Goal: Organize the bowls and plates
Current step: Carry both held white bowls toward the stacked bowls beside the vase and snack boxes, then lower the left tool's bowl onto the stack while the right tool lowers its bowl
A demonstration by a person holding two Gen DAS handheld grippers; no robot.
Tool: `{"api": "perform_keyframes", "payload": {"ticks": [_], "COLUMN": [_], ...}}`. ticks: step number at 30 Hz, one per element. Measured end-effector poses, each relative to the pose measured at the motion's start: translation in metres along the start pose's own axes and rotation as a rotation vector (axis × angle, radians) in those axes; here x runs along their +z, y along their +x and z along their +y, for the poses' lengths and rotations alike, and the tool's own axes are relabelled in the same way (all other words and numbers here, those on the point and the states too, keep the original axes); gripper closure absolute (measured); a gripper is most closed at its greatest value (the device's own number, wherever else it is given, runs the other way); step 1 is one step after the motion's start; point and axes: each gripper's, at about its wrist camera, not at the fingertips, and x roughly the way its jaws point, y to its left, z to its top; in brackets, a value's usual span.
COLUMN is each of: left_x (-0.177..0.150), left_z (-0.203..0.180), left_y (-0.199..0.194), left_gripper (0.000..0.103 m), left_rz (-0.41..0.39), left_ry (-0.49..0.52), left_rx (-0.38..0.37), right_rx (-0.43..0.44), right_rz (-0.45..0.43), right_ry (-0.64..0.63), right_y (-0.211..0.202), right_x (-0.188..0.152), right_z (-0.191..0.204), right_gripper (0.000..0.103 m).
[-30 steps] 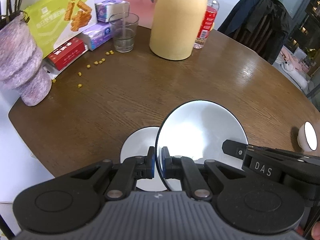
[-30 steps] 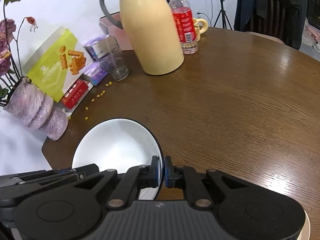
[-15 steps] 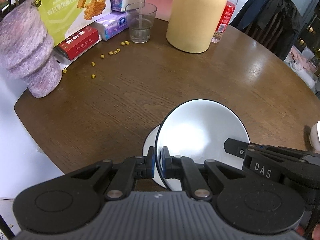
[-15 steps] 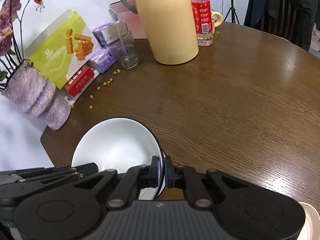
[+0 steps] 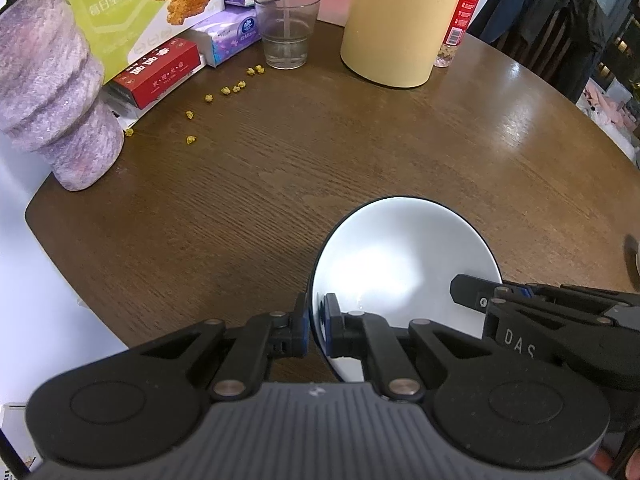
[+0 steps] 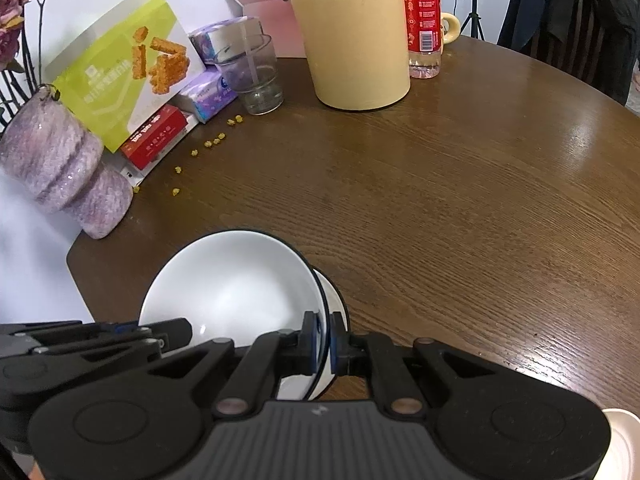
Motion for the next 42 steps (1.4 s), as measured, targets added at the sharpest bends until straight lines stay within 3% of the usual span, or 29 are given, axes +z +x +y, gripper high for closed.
{"api": "perform_keyframes", "payload": {"ticks": [42], "left_x": [0.000], "left_z": [-0.001], "left_y": [0.021], "left_gripper": [0.095], "left_rz": [-0.006], "left_ry": [0.048], "left_rx": [-0.025], "right_rx": [-0.083], "right_rz": [-0.057], "right_ry": [-0.060], "right_y": [0.015], "right_x": [-0.007], "right_z": [0.008], "right_gripper": [0.095]}}
